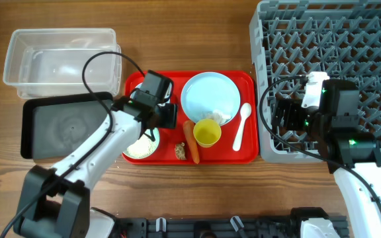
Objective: Sort waste into correct bins and load items into the dishwasher rack
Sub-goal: 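Grasp the red wrapper in the blue bowl with the left gripper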
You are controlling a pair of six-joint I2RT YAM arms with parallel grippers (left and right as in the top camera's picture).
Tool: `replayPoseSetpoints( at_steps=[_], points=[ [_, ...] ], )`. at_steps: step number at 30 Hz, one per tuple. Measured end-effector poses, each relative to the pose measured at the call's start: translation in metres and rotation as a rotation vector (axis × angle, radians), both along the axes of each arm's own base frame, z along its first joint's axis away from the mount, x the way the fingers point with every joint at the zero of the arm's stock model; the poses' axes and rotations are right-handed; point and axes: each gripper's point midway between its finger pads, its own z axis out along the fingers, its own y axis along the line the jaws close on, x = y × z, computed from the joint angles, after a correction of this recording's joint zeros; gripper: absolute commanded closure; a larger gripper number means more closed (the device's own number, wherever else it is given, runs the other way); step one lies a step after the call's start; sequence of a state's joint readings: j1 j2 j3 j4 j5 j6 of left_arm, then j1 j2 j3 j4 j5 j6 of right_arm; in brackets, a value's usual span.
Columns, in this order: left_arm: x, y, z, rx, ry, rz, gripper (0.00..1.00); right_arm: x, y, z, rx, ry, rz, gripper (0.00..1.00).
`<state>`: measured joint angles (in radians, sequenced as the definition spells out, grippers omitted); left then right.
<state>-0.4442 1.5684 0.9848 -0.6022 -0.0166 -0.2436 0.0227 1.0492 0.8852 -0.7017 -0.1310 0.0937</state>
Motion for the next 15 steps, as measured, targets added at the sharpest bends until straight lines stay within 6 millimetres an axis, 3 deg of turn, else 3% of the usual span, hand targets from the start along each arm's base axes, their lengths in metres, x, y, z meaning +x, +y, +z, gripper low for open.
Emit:
replayPoseSetpoints(
  at_steps=[8, 10, 15],
  points=[
    [0.004, 0.010, -0.002, 0.067, -0.022, 0.018, 0.89, 0.000, 0.000, 0.000, 0.000, 0.000, 0.000, 0.00],
    [0.005, 0.012, -0.002, 0.076, -0.027, 0.029, 0.96, 0.000, 0.000, 0.000, 0.000, 0.000, 0.000, 0.00],
    [0.007, 0.017, -0.002, 0.101, -0.039, 0.037, 0.96, 0.000, 0.000, 0.000, 0.000, 0.000, 0.000, 0.00]
  ],
)
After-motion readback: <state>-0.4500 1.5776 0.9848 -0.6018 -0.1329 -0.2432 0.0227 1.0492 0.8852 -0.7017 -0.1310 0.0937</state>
